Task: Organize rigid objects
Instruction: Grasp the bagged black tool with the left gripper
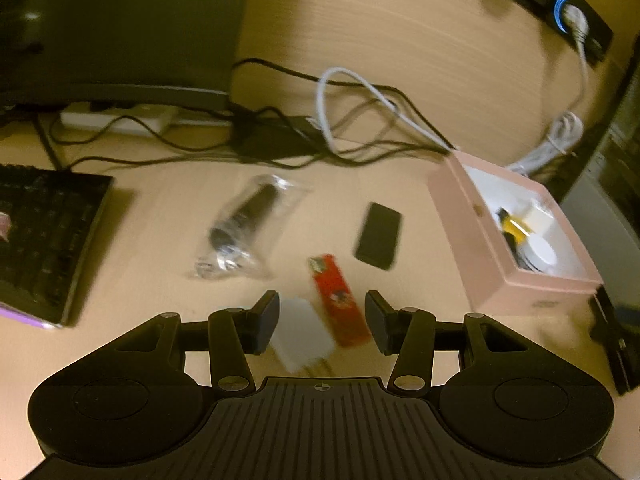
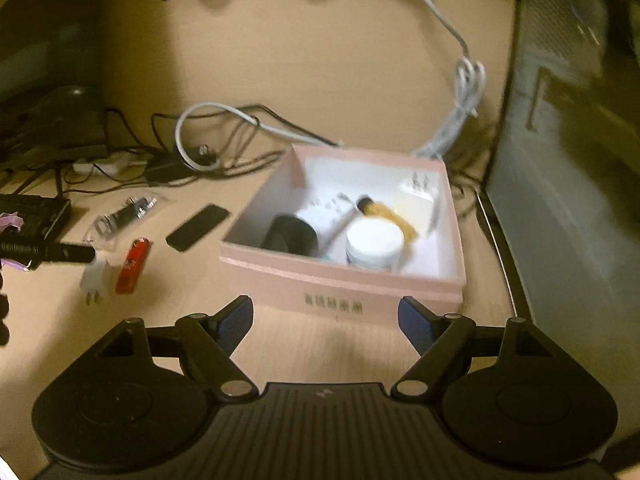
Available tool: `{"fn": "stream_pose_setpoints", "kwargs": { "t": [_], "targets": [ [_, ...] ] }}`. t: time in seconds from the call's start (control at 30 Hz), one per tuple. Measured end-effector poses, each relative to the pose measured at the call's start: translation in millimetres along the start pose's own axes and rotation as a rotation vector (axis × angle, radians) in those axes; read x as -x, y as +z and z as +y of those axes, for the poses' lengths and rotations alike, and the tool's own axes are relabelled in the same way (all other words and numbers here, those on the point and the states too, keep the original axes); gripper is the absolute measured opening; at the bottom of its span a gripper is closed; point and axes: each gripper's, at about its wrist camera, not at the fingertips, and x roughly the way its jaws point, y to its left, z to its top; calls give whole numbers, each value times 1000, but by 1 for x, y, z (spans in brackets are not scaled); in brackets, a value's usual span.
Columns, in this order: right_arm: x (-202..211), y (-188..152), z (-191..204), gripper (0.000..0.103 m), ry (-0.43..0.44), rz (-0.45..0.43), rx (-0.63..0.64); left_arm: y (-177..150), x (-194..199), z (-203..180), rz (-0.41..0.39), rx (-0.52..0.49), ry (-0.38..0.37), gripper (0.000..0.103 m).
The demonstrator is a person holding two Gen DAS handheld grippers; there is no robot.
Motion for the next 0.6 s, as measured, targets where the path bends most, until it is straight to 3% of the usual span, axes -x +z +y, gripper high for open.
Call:
{"fn": "stream_pose_setpoints", "kwargs": {
  "t": [0.27,0.47,0.6],
  "targets": [
    [3,-24,-6,80,-19,21,-62,16,2,39,-74,-9,133,52],
    [-2,-27,-1,80,0,53,-36,35,-25,46,-33,-56,70,52],
    [-5,-29,7,80,22,69,-17,46,-57,29,21,-153,102,52]
  ]
}}
